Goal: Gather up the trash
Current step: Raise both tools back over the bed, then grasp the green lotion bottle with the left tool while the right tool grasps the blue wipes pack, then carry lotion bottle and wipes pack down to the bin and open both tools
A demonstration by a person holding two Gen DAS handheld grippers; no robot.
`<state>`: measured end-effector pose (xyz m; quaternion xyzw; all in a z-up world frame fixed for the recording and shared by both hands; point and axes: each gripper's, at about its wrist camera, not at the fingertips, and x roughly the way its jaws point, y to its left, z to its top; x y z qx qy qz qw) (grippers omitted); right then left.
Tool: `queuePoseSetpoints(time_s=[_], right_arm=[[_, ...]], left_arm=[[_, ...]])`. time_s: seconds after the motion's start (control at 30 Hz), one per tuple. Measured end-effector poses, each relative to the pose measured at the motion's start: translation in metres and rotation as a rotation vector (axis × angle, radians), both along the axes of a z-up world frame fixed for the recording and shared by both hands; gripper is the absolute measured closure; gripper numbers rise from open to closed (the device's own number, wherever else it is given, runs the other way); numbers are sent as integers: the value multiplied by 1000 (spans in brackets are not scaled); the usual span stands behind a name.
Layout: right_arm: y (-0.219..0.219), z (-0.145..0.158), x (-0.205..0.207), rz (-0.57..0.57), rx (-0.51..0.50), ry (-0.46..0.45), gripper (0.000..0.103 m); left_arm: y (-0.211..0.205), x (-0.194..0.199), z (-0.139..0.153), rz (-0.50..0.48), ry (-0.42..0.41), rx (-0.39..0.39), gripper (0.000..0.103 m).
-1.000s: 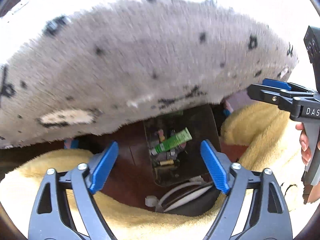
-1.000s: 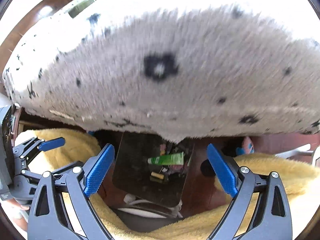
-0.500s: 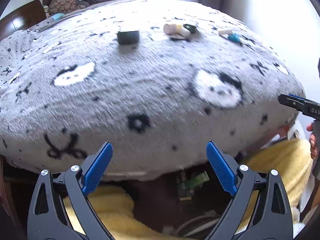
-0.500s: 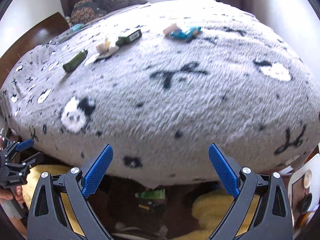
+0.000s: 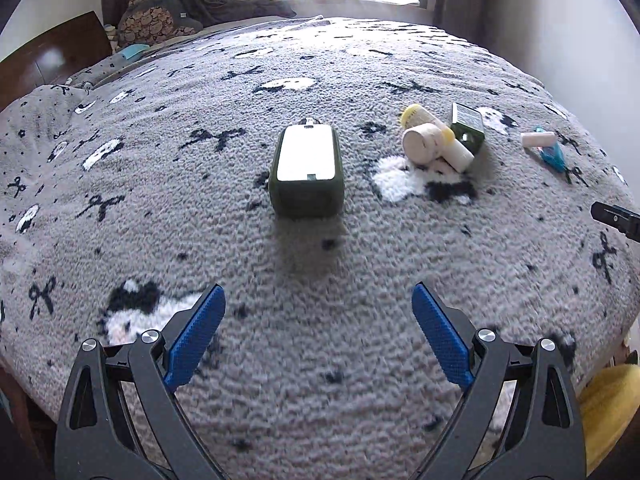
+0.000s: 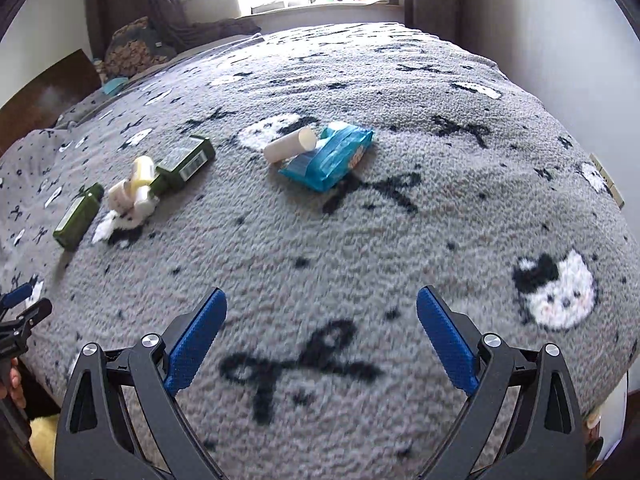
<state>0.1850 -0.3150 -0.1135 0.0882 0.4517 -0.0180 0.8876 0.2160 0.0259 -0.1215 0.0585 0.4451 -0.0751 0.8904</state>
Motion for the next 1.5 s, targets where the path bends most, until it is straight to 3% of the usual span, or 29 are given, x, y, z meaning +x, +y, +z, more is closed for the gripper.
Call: queuePoseSetpoints(time_s=[0.3, 0.5, 0.7, 0.73, 0.8, 1.07, 1.5], right_arm=[[3, -19, 86, -35, -8, 50, 15], [0, -25, 115, -49, 12, 47, 15], [4, -25, 128, -40, -66, 57, 37], [2, -24, 127, -40, -71, 52, 48], [-6, -23, 126, -37, -49, 46, 53], [-11, -14, 94, -15, -79, 53, 61], [7, -3, -28, 63, -72, 4, 64]], left_arm=[[-5, 71, -8, 40, 5, 2, 15], [-4, 101, -15, 54, 21, -11, 24], [-9, 113, -20, 34, 42, -20, 51], [-10, 113, -20, 23, 43, -27, 56], [-11, 112, -19, 23, 42, -23, 56], [-11, 75, -17, 0, 38, -17, 56], [-20, -46, -5, -30, -9, -35, 56]])
